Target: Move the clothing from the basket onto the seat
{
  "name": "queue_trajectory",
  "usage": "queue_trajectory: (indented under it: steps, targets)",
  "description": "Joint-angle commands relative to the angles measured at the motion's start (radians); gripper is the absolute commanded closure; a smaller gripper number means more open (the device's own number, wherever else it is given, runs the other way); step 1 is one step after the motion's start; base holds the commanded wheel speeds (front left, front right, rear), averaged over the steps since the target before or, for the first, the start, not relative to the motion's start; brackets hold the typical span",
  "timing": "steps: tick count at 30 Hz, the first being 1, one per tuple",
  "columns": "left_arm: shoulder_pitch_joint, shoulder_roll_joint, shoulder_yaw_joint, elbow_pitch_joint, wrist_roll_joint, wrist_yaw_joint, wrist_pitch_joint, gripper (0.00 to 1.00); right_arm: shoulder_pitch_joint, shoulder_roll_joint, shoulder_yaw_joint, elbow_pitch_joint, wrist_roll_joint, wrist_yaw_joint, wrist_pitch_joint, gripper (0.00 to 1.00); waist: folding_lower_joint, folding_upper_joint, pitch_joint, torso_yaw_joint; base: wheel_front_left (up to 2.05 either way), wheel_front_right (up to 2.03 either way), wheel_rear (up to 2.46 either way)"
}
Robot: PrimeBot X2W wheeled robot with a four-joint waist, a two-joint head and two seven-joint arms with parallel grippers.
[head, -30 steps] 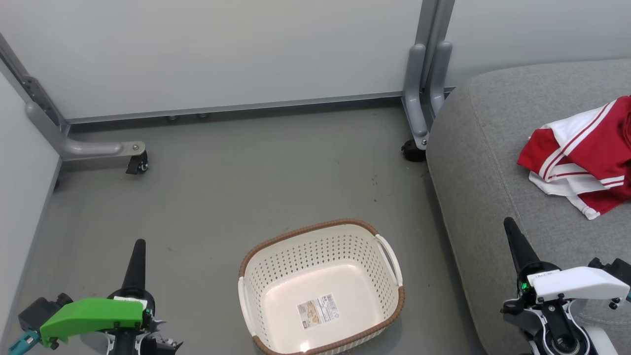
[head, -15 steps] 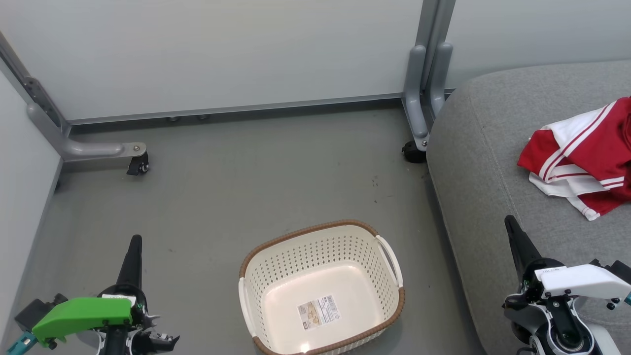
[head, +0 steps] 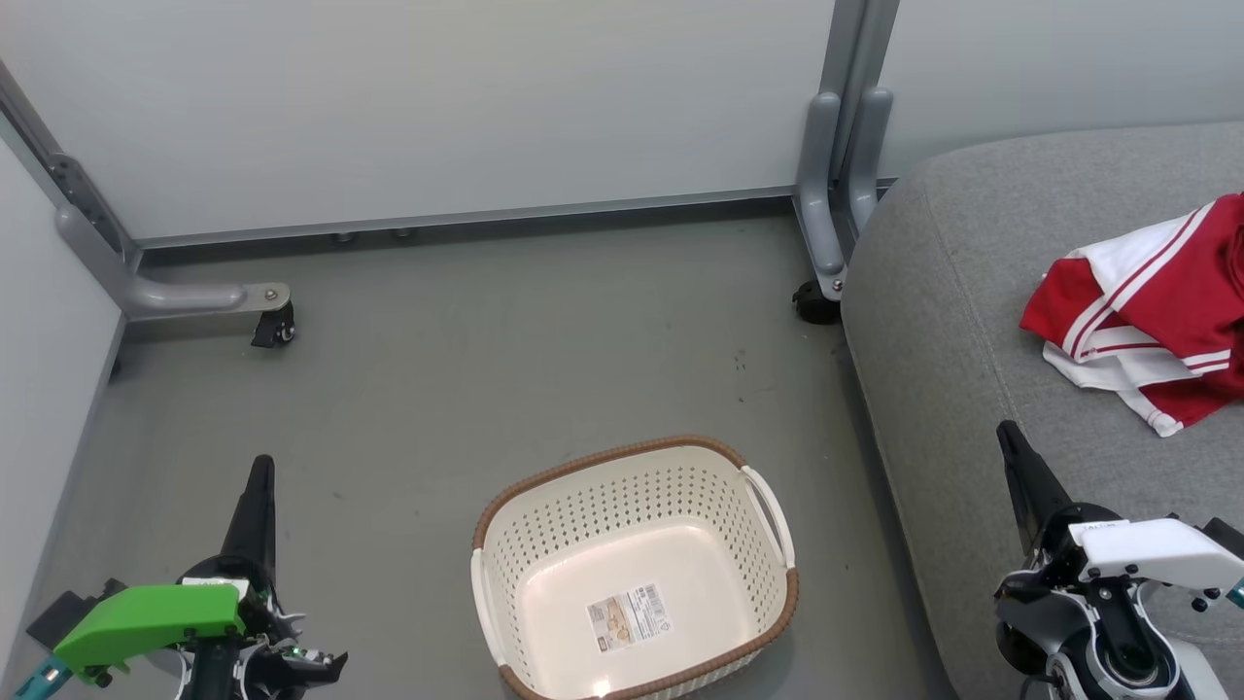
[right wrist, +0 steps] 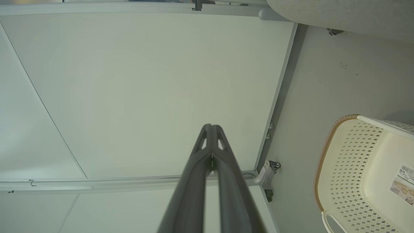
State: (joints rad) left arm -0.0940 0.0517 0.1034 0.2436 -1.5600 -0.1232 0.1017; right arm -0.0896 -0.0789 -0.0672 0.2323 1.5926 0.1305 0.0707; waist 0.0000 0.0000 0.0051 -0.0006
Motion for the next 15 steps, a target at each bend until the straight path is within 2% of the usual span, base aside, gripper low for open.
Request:
queue_trajectory:
  steps: [1, 7, 15]
  targets:
    - [-0.020, 0.000, 0.008, 0.001, -0.019, -0.007, 0.005, 1.00, -0.018, -0.002, -0.004, 0.005, 0.020, 0.000, 0.006, 1.00, 0.0000, 0.0000, 0.000, 0.000, 0.00, 0.00, 0.00]
    - [-0.023, -0.001, 0.015, 0.003, -0.058, -0.011, 0.017, 1.00, -0.021, -0.001, -0.008, 0.014, 0.058, 0.001, 0.014, 1.00, 0.0000, 0.0000, -0.002, 0.001, 0.00, 0.00, 0.00]
    - [-0.020, -0.001, 0.014, 0.002, -0.054, -0.010, 0.017, 1.00, -0.019, 0.002, -0.012, 0.013, 0.050, 0.000, 0.016, 1.00, 0.0000, 0.0000, -0.002, 0.001, 0.00, 0.00, 0.00]
